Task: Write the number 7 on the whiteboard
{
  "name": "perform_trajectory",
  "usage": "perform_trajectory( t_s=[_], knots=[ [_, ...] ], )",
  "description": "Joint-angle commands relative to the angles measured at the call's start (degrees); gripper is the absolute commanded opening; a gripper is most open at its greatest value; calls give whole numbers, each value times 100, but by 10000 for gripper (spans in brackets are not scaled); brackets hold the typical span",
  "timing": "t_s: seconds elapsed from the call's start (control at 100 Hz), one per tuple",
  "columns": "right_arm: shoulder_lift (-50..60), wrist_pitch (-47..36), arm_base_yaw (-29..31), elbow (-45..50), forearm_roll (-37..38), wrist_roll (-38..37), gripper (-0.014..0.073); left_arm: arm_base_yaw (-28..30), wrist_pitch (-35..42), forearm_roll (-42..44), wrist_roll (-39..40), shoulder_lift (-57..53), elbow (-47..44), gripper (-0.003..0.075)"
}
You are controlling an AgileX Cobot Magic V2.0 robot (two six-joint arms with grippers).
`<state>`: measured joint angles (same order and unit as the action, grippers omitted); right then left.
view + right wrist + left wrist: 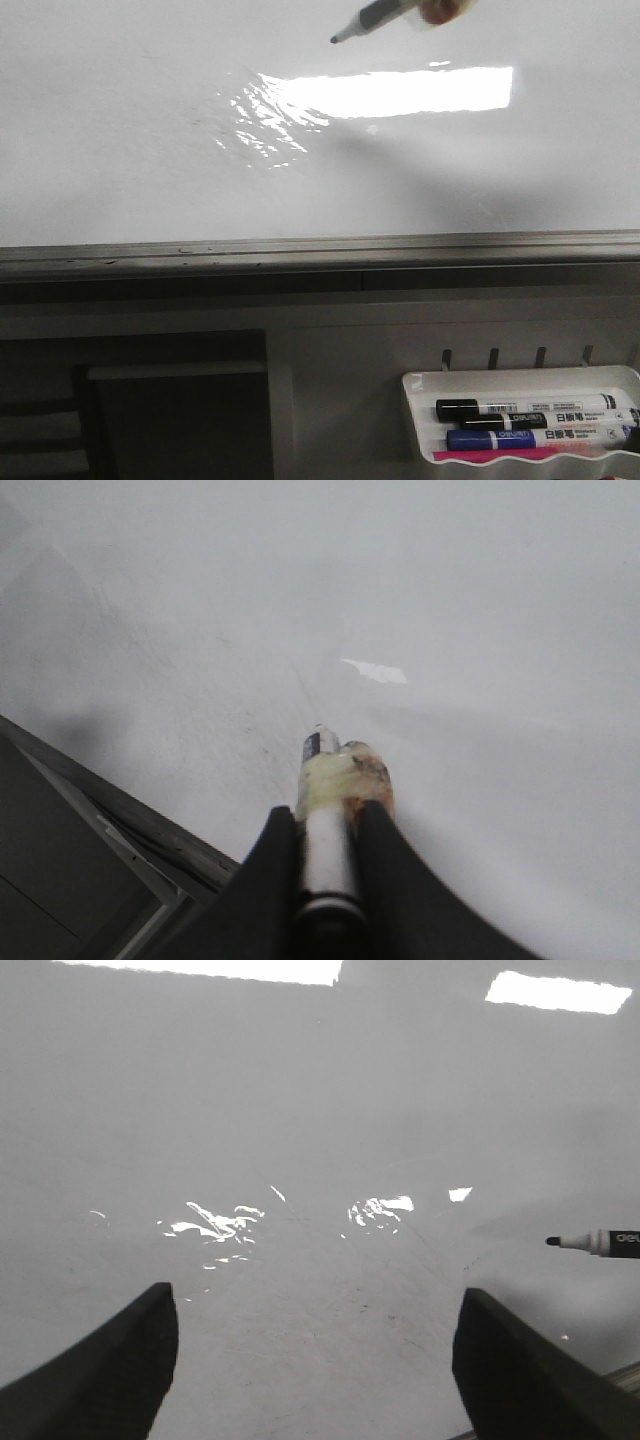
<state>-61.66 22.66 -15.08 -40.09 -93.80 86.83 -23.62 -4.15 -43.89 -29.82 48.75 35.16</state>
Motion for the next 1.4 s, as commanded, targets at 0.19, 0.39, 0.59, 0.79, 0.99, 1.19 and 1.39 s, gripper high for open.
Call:
perform_trajectory(
  t_s=[0.19, 0.39, 0.59, 0.79, 0.99, 1.19, 1.39],
  knots=[
    [-544, 35, -40, -295, -1217, 1166, -50, 10, 415, -67, 44, -65, 148, 526],
    [-863, -276, -40, -477, -1217, 1179, -50, 10, 415, -67, 44, -65, 148, 526],
    [-776, -1144, -30, -463, -1160, 1179, -50, 10, 576, -67, 44, -65, 148, 526],
    [-449, -1343, 128, -212, -1160, 1179, -50, 10, 585, -67, 44, -65, 148, 526],
    [-376, -1231, 234, -146, -1160, 1179, -50, 10, 625, -67, 44, -65, 148, 526],
    [-387, -745, 234, 216, -1160, 974, -50, 10, 625, -67, 44, -65, 148, 526],
    [-377, 103, 234, 858, -1133, 913, -50, 10, 647, -67, 44, -65, 148, 526]
  ],
)
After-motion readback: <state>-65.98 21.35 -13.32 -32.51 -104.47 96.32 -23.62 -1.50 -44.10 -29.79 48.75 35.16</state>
